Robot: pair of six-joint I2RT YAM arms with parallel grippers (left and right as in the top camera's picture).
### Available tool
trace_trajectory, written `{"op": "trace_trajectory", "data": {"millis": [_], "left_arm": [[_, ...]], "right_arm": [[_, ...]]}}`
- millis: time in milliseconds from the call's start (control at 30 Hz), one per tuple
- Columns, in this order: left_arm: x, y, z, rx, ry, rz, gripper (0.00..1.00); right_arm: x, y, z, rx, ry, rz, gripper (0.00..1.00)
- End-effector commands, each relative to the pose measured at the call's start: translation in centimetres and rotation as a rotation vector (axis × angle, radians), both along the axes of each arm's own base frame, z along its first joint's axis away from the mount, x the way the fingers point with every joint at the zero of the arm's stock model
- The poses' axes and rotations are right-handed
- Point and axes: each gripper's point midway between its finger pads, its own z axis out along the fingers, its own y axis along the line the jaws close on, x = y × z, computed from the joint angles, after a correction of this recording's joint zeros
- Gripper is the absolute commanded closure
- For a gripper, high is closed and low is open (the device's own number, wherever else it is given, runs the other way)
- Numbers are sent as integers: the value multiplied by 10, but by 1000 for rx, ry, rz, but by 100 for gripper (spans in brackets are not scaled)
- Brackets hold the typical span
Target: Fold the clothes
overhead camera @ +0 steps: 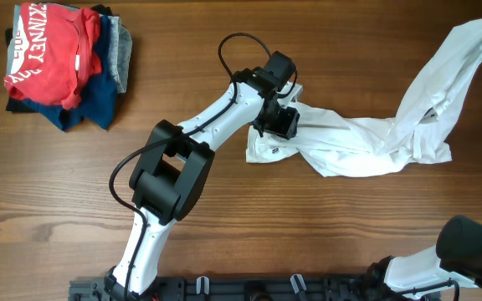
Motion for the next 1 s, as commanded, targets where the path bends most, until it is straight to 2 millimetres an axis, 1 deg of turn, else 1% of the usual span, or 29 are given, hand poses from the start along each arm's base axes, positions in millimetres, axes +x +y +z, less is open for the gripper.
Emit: {"op": "trace_trajectory", "data": {"millis": [0,33,67,100,167,233,333,367,400,467,567,600,633,667,700,733,767,833,867,900,967], "left_arm": [[1,2,-5,7,3,11,57],[1,3,-5,9,10,21,61],[1,3,-5,9,11,22,68],[1,3,-5,10,12,22,73],[1,3,-5,9,11,21,87],[1,3,-5,9,12,25,96],[7,8,1,1,26,91,96],[10,11,6,-4,28,116,96],[17,17,16,-16,20,149,96],[32,33,42,-37,-22,202,96],[61,72,97,-58,-147,302,96],[70,87,118,-66,-196,337,96],[79,107,146,-79,-261,385,96],[86,124,169,-93,-315,423,96],[92,142,197,-121,-377,463,96],[95,155,220,-149,-428,492,96],[97,164,235,-165,-464,510,96],[98,186,274,-204,-559,553,96],[97,204,299,-206,-633,596,96],[96,216,309,-187,-673,628,96],[94,231,323,-155,-730,669,96]], "right_arm": [[3,4,-4,4,4,33,96],[4,4,-4,4,4,33,96],[4,4,-4,4,4,33,96],[3,4,-4,4,4,33,96],[4,4,-4,4,4,33,96],[3,4,-4,4,4,33,96],[3,4,-4,5,4,33,96],[3,4,-4,5,4,32,96],[3,4,-4,5,4,33,96],[3,4,-4,6,4,32,96],[5,8,-4,5,3,43,96],[6,10,-4,5,2,47,96],[7,14,-3,9,-4,61,96],[10,22,-1,16,-14,84,96],[12,27,0,17,-22,100,96],[15,31,2,12,-31,112,96],[17,34,3,7,-38,119,96],[24,39,8,-8,-68,136,96],[29,40,13,-15,-92,139,96],[30,39,15,-19,-104,137,96],[33,38,18,-25,-119,134,96]]}}
